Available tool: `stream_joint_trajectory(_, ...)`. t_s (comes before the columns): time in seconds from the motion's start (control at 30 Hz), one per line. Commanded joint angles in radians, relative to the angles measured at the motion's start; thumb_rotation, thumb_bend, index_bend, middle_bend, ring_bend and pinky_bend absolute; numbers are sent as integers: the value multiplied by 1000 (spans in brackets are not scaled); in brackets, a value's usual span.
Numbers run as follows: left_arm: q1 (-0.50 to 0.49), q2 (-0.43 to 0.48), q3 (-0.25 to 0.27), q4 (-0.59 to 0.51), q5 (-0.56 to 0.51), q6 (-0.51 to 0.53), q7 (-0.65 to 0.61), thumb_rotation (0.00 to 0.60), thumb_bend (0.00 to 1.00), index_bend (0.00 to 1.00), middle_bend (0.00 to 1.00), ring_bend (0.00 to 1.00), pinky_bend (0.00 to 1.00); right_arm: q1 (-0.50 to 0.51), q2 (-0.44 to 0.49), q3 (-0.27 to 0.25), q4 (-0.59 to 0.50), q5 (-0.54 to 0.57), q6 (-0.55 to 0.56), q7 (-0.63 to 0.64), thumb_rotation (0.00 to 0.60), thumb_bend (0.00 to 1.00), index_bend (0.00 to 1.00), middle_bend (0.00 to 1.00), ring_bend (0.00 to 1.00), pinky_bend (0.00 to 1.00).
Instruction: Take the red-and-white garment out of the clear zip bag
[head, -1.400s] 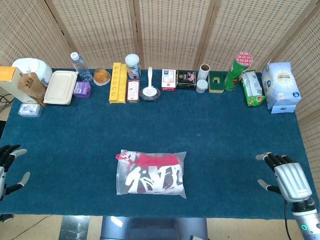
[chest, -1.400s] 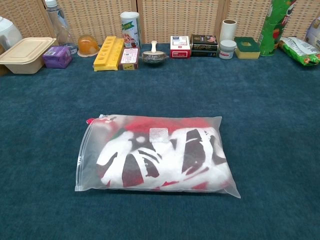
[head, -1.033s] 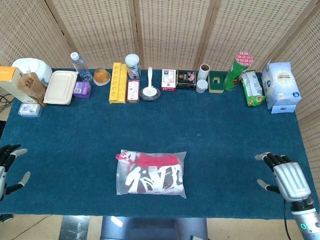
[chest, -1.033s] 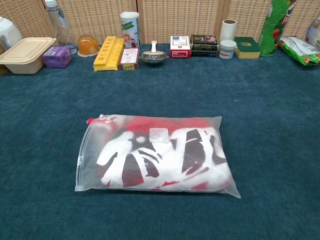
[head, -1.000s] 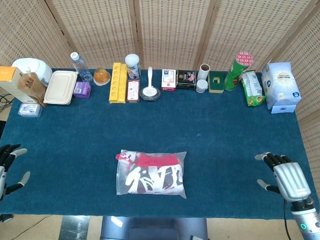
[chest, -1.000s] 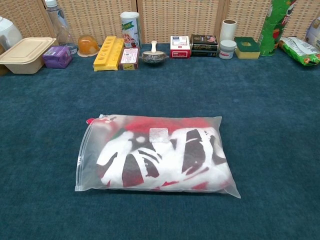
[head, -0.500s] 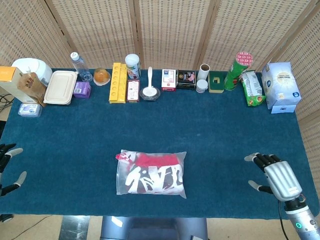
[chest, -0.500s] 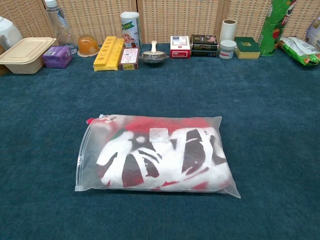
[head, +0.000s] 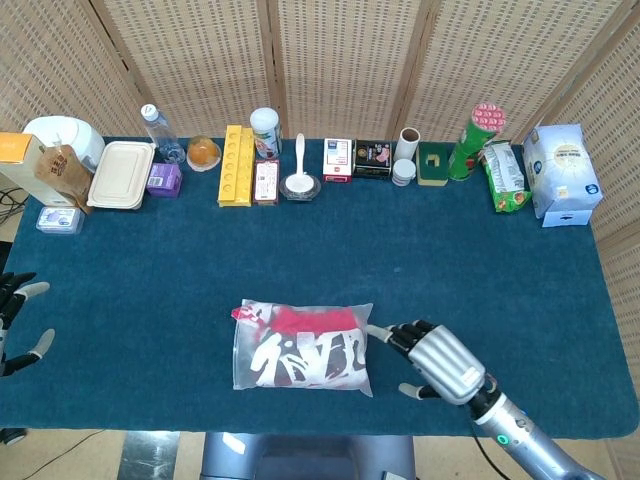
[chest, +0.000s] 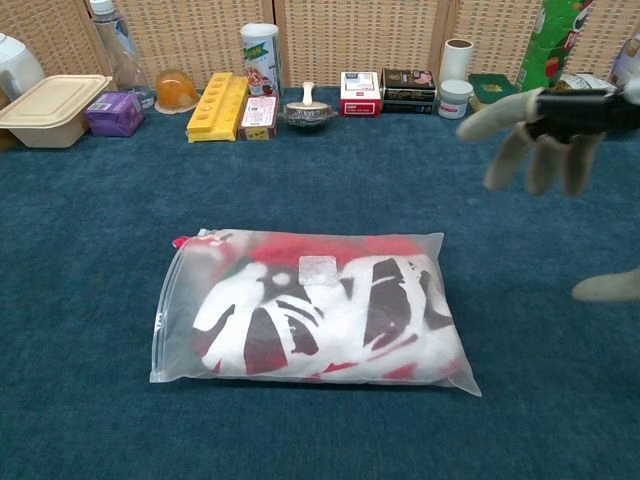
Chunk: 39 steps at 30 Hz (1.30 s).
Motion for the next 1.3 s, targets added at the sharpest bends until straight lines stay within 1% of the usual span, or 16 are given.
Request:
stream_joint_trajectory(0.03, -9, 1, -5, 5, -7, -12, -5, 600, 282, 245, 181, 119, 181, 67, -98, 30, -59, 80, -130, -143, 600, 30, 38, 247, 303, 385)
stream_joint_trajectory(0.1, -13, 2, -5, 9, -10, -19, -9, 600, 282, 244, 181, 119, 181, 77, -135, 43, -61, 124, -163, -211, 600, 25, 10, 214, 271, 367)
stream_joint_trajectory(0.2, -17, 4, -6, 17, -16, -28, -14, 600, 282, 245, 181, 119, 180, 91, -195, 61, -56, 196, -203, -310, 600, 23, 0, 171, 232, 344)
stream_joint_trajectory(0.4, -22, 5, -7, 30, -23, -37, -27, 600, 282, 245, 181, 120, 180, 110, -302, 81, -34, 314, -233, -477, 600, 21, 0, 115, 182, 316)
stream_joint_trajectory(0.5, -21, 5, -7, 36, -25, -36, -38, 600, 282, 244, 181, 119, 180, 128, -378, 86, -1, 388, -249, -573, 600, 19, 0, 88, 164, 302)
stream_joint_trajectory(0.67, -17, 6, -4, 43, -26, -31, -49, 600, 282, 245, 181, 119, 180, 151, -448, 95, 35, 482, -253, -671, 600, 15, 0, 47, 142, 277)
stream_joint_trajectory(0.83, -7, 8, 0, 52, -29, -21, -65, 600, 282, 245, 181, 119, 181, 181, -523, 103, 130, 514, -228, -752, 600, 16, 0, 32, 127, 250)
stream_joint_trajectory(0.87, -4, 9, 1, 55, -30, -18, -69, 600, 282, 245, 181, 119, 180, 190, -535, 113, 151, 521, -222, -762, 600, 16, 0, 31, 127, 249)
stream_joint_trajectory(0.97, 0, 8, 2, 59, -32, -13, -76, 600, 283, 245, 181, 120, 180, 211, -545, 133, 185, 532, -215, -780, 600, 15, 0, 31, 127, 248)
stream_joint_trajectory(1.07, 3, 7, 2, 64, -32, -11, -83, 600, 282, 244, 181, 119, 180, 247, -534, 161, 219, 556, -228, -812, 600, 15, 0, 31, 127, 242)
stream_joint_trajectory(1.2, 5, 6, 2, 69, -33, -6, -86, 600, 282, 245, 181, 120, 180, 285, -489, 189, 205, 596, -248, -850, 600, 15, 0, 40, 132, 235)
stream_joint_trajectory(1.3, 5, 6, 3, 71, -31, -5, -90, 600, 281, 246, 181, 119, 180, 309, -441, 197, 159, 640, -273, -879, 600, 14, 0, 58, 153, 235)
